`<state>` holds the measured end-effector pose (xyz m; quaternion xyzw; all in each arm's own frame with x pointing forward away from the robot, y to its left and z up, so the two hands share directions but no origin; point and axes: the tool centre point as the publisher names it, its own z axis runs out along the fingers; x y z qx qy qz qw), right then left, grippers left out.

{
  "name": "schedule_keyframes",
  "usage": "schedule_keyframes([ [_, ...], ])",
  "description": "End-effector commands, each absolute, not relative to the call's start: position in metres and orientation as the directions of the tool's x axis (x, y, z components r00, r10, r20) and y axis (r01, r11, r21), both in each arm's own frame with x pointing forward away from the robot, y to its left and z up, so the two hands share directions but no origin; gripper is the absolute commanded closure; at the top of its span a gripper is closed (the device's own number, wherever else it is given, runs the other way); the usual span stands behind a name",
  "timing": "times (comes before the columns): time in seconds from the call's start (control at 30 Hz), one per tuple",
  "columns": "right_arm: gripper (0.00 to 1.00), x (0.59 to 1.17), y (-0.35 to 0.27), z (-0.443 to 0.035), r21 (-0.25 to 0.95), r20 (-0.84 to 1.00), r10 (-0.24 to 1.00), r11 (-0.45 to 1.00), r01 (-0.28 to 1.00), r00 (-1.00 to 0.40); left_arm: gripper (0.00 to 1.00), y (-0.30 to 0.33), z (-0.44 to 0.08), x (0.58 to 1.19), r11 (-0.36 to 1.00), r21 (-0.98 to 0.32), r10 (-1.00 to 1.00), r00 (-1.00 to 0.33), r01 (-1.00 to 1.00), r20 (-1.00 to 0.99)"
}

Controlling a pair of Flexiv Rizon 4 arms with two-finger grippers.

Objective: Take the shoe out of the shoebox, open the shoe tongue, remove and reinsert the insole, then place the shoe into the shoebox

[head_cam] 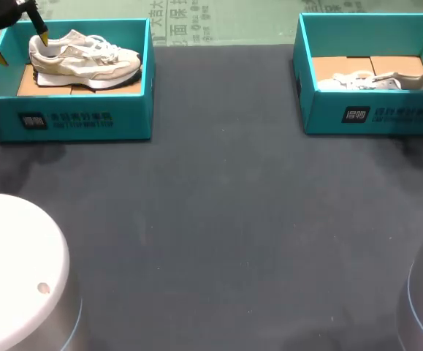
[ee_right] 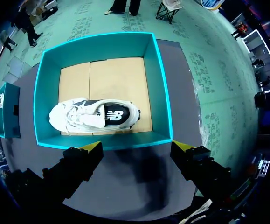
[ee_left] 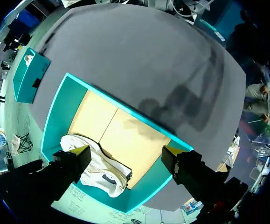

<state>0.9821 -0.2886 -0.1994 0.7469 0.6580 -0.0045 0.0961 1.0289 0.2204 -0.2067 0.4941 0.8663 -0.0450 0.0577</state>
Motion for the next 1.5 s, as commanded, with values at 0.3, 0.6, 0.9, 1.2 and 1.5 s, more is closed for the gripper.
schedule_keyframes([
  [0.3, 0.0, 0.981, -0.289, -0.199, 0.139, -0.133, 0.982, -0.116, 0.984, 0.135, 0.0, 0.255, -0.203, 1.094, 0.214, 0.024, 0.975, -0.212, 0.977, -0.069],
  [0.6, 0.0, 0.981, -0.289, -0.199, 0.139, -0.133, 0.982, -0.116, 0.984, 0.135, 0.0, 0.257, -0.213, 1.128, 0.116, 0.104, 0.993, -0.112, 0.988, -0.039],
  [0.9, 0.0, 0.981, -0.289, -0.199, 0.139, -0.133, 0.982, -0.116, 0.984, 0.135, 0.0, 0.266, -0.238, 1.181, 0.056, 0.091, 0.998, -0.056, 0.994, -0.006],
  [1.2, 0.0, 0.981, -0.289, -0.199, 0.139, -0.133, 0.982, -0.116, 0.984, 0.135, 0.0, 0.267, -0.26, 1.214, 0.009, 0.09, 0.999, -0.013, 0.996, 0.049],
  [1.5, 0.0, 0.981, -0.289, -0.199, 0.139, -0.133, 0.982, -0.116, 0.984, 0.135, 0.0, 0.271, -0.284, 1.226, -0.022, 0.051, 0.998, 0.018, 0.998, 0.066],
])
